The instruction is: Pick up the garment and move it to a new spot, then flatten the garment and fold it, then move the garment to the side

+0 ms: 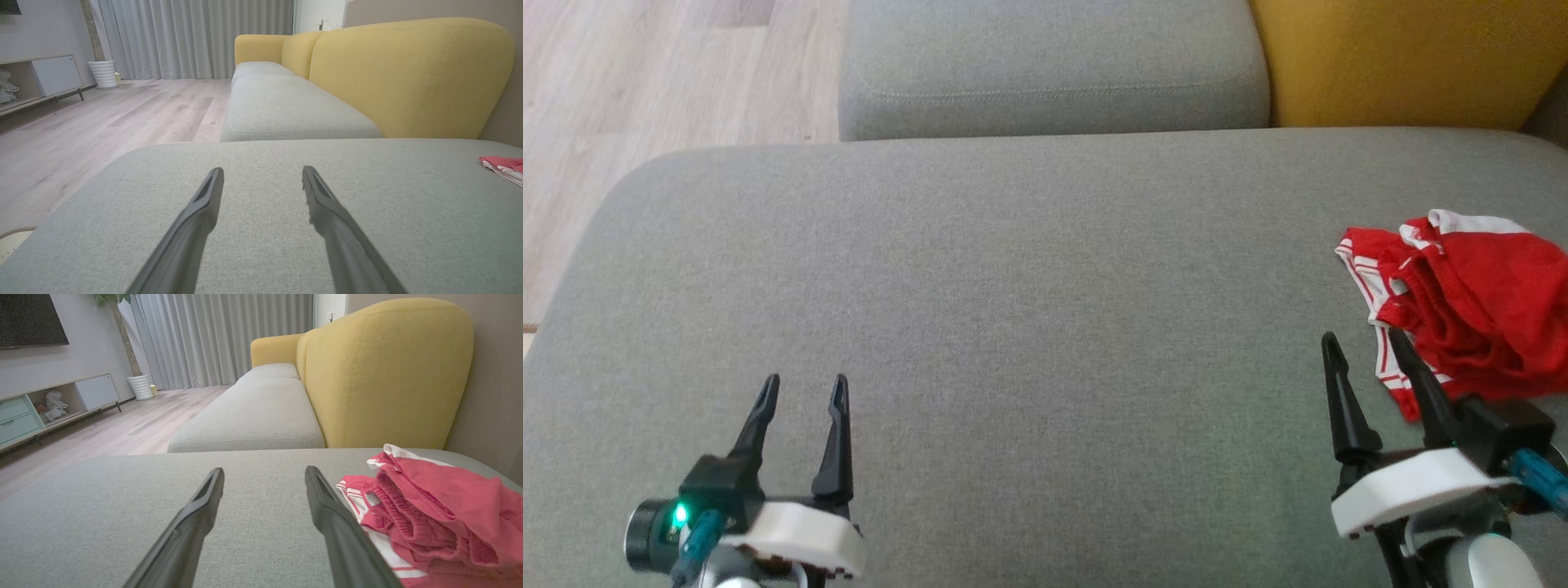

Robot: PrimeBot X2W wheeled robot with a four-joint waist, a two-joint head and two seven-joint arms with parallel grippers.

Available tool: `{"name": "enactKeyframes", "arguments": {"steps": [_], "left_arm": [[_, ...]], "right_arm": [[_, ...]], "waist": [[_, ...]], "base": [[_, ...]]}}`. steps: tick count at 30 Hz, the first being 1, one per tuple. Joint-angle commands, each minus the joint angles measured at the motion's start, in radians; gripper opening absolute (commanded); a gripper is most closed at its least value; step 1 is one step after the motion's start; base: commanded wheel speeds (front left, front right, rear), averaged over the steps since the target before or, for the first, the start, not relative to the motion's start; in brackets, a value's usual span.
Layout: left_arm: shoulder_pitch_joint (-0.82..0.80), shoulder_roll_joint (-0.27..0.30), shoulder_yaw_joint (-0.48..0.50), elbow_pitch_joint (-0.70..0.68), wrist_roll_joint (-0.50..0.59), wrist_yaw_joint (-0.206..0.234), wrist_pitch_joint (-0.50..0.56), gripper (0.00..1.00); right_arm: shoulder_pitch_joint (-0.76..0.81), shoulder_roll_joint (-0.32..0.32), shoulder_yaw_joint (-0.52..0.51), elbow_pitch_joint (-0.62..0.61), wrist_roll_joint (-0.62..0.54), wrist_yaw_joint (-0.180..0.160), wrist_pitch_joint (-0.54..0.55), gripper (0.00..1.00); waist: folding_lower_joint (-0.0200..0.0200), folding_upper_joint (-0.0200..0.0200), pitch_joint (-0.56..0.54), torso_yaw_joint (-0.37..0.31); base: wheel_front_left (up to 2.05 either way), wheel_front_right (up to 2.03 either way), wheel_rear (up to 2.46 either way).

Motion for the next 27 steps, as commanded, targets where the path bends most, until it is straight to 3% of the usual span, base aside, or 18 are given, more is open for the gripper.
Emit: {"name": "enactKeyframes", "arguments": {"steps": [1, 27], "left_arm": [[-0.032, 0.022, 0.038, -0.039, -0.008, 0.003, 0.0, 1.0], [0.002, 0.041, 0.011, -0.048, -0.017, 0.015, 0.022, 1.0]], "right_arm": [[-0.028, -0.003, 0.019, -0.046, 0.002, 0.007, 0.0, 1.0], [0.032, -0.002, -0.018, -0.076, 0.007, 0.007, 0.032, 1.0]], "waist": [[0.0001, 0.0, -0.005, -0.002], [0.0001, 0.0, -0.016, -0.006]], "base": [[0.0, 0.0, 0.0], [0.0, 0.0, 0.0]]}}
